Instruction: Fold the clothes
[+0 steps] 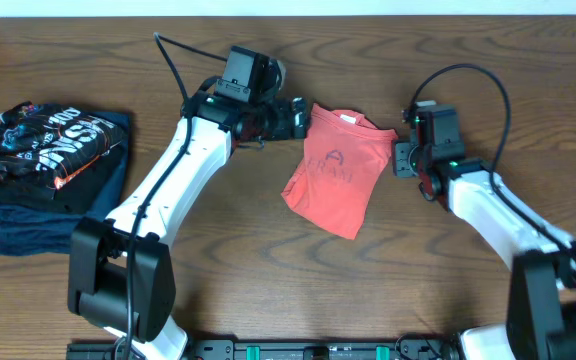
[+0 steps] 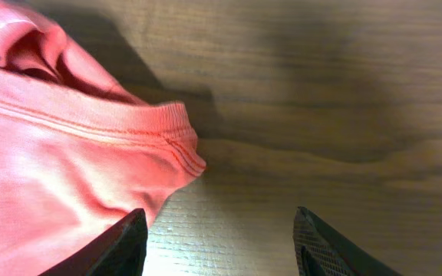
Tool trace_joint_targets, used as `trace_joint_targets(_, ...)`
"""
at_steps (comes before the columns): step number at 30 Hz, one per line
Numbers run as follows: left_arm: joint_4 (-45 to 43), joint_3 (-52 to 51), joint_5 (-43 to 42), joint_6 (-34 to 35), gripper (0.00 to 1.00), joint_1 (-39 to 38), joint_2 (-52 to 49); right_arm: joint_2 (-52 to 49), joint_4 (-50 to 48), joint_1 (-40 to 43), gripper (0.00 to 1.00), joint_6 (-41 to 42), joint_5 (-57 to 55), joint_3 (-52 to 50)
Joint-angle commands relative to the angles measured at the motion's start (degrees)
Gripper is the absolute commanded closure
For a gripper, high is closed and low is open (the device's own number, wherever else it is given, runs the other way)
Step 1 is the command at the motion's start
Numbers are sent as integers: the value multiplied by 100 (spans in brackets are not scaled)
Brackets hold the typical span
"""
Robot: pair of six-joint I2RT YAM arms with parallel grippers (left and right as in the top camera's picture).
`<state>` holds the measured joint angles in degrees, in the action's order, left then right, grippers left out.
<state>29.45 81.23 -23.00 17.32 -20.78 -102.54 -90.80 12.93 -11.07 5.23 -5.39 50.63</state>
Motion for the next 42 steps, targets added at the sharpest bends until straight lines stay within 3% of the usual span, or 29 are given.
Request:
trace_joint_targets(1, -256, 0, -715, -330, 2, 46, -315, 577, 295, 105, 39, 116, -85, 109)
trace_joint_targets(7, -916, 0, -1696, -334, 2, 205, -1051, 1414, 1047, 251, 36, 116, -83, 109)
trace_joint_targets(14, -1414, 0, -1707, -334, 2, 330, -1714, 2072, 1788, 424, 34, 116, -83, 109)
trace_joint_targets(28, -2002, 0, -1976, 144, 2, -28, -2658, 2114, 2203, 452, 34, 118, -83, 109)
trace_joint_targets(31, -2015, 0, -1989, 140, 19, -179, -2693, 2114, 2247, 452, 34, 118, -85, 109)
trace_joint_targets(32, -2022, 0, -1989, 140, 30, -219, -2691, 2114, 2249, 452, 34, 118, -83, 109)
trace_joint_targets(34, -2055, 0, -1989, 140, 63, -273, -2691, 2114, 2247, 452, 34, 118, -83, 109)
trace_joint_targets(35, -2061, 0, -1987, 140, 85, -278, -2691, 2114, 2256, 452, 34, 118, -83, 109)
trace_joint_targets(36, -2057, 0, -1987, 140, 94, -278, -2691, 2114, 2273, 452, 34, 118, -83, 109)
trace_joint_targets(42, -1735, 0, -1910, -17, 94, -120, -2415, 2114, 2376, 452, 34, 114, -87, 109)
